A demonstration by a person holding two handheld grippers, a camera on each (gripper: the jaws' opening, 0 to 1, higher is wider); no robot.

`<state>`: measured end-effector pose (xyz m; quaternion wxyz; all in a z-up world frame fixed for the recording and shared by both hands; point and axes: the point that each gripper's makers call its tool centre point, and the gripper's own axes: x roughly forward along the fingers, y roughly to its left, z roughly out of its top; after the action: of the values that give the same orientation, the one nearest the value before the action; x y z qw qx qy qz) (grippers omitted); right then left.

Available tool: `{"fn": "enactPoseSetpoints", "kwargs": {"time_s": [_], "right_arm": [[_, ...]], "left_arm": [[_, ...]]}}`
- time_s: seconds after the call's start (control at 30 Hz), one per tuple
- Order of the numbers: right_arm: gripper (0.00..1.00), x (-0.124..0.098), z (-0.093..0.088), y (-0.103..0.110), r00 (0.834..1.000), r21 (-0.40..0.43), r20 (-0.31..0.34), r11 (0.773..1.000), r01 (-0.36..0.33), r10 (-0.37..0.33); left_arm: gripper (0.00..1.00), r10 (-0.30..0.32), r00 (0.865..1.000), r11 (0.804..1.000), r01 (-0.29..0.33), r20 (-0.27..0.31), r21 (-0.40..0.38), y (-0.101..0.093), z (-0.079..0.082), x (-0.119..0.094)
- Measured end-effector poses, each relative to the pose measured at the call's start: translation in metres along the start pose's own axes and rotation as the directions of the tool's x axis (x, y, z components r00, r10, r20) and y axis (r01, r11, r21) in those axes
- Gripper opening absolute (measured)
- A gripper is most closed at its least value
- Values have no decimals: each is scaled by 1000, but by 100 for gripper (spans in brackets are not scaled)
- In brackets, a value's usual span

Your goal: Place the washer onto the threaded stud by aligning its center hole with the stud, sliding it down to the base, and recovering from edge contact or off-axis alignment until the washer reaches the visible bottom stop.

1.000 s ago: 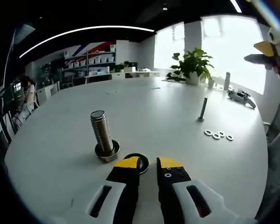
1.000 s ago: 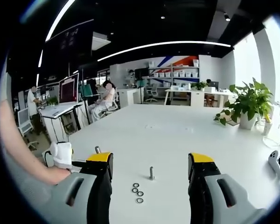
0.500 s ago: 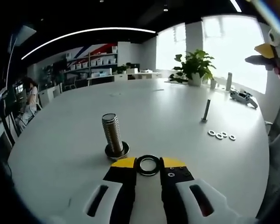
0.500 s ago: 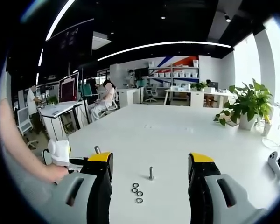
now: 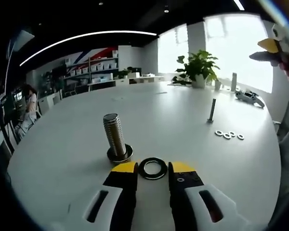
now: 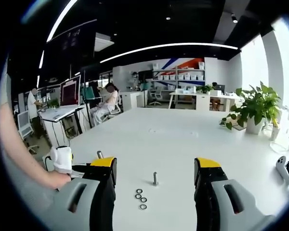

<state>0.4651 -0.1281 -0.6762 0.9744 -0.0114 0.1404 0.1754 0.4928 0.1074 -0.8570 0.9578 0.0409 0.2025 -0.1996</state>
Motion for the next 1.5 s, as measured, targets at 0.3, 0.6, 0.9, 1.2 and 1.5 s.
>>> {"fn": "enactPoseSetpoints", "kwargs": {"time_s": [0.3,0.6,0.9,1.2,1.5], "right_arm": [[67,1,-1,1,1000,-4,-5,1000,-5,5],[67,1,-2,1,1000,0,-7,1000,-5,5],[67,2,-3,-4,1000,4,-6,1000,0,0],[67,2,-3,-6,1000,5,-5,1000,5,-5],[67,1,-1,-4,1000,9,1,1000,3,-3]], "left_arm": [[24,3,999,1000,-3,36,-3,2,0,-2],[22,-12,998,1000,11,57,6,0,2,-3],[22,-22,1000,1000,22,20,-3,-4,5,-3],[22,-16,1000,1000,16,2,-10,-3,4,-5],[22,-10,1000,1000,10,-7,-18,-1,4,-7]]}}
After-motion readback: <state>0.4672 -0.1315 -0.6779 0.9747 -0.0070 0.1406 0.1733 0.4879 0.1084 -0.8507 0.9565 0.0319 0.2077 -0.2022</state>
